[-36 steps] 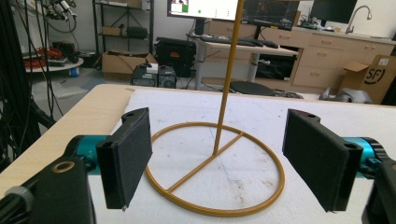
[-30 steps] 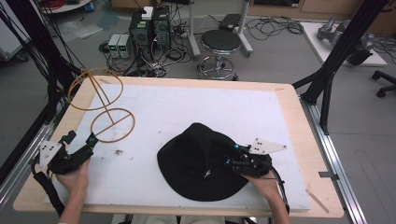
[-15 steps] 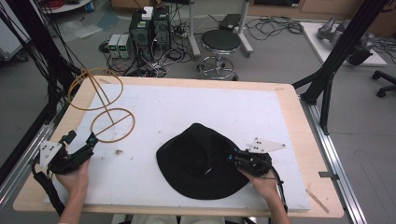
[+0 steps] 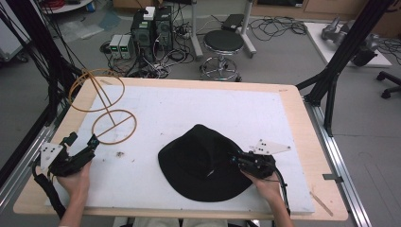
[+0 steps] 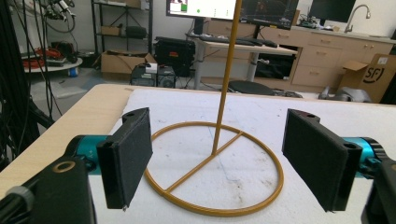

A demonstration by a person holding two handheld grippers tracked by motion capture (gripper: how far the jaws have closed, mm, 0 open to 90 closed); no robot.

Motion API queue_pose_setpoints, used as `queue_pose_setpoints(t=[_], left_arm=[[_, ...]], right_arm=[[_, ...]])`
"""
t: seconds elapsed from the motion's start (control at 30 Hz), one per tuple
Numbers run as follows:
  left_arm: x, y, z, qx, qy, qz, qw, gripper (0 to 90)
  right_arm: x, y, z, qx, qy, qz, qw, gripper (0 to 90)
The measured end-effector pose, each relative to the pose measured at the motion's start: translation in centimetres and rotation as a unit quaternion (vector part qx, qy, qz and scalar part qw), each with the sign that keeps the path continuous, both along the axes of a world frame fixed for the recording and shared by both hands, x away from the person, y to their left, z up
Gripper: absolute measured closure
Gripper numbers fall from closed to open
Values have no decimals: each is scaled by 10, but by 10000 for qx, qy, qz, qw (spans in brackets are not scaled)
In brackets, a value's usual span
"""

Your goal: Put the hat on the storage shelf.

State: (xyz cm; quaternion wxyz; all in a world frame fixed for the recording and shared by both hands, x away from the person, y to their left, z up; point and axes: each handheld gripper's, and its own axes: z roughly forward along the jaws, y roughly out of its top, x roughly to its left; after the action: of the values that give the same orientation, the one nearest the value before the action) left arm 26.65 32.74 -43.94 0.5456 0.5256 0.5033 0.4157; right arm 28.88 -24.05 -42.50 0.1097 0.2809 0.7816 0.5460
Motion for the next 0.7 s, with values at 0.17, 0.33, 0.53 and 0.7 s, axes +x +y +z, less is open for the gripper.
queue_pose_setpoints(t=[0.17,0.33,0.53,0.7], left_arm=[[-1,0,0,-3,-4,9,10000,245],[0,0,0,-1,-3,4,10000,245],[0,-1,0,2,-3,-6,10000,245],[0,-1,0,3,-5,-7,10000,244]], right_arm=[[-1,0,0,69,1,-41,10000,882],[-1,-1,0,135,-16,-83,9999,882],[-2,-2,1,242,-69,-200,9995,882],[-4,-3,4,366,-101,-254,9990,882]])
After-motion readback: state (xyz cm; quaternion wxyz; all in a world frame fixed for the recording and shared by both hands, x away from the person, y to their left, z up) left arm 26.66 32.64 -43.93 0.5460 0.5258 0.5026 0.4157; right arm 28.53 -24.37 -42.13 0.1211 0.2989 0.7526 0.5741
